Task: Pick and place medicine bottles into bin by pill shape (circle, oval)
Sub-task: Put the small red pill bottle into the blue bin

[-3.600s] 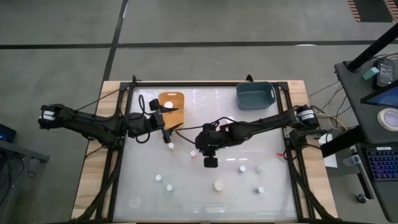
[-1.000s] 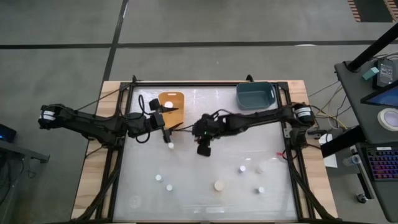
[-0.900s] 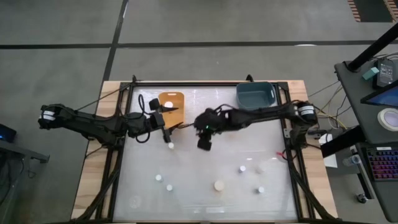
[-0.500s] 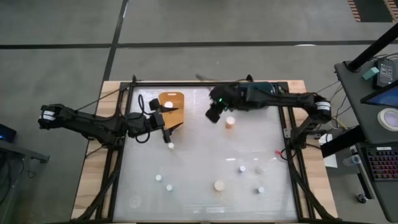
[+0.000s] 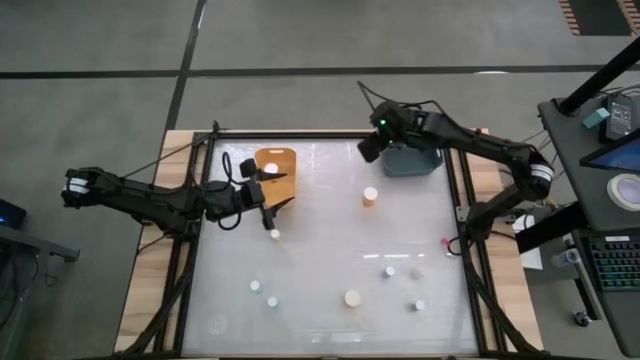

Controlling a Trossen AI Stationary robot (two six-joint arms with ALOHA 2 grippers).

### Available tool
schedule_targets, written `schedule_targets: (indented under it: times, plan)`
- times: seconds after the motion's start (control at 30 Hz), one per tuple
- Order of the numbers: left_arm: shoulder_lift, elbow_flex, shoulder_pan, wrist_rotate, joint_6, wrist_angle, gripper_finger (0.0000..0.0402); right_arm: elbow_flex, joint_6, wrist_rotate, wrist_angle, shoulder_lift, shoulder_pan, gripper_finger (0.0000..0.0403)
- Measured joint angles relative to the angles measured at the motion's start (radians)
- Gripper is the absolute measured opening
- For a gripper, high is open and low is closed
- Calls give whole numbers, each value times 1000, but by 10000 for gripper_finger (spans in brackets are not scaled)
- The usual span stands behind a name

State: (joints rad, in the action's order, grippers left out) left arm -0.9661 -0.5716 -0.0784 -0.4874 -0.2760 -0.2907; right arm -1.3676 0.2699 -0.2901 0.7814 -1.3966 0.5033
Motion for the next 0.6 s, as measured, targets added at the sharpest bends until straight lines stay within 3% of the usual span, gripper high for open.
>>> schedule_targets:
  times: [0.33,0.6]
  plan:
    - [0,0,0,0,0,0,281,187,35,1,-16,106,157,117]
    - [0,0,0,0,3,0,281,366,42,7,-155,138,241,115]
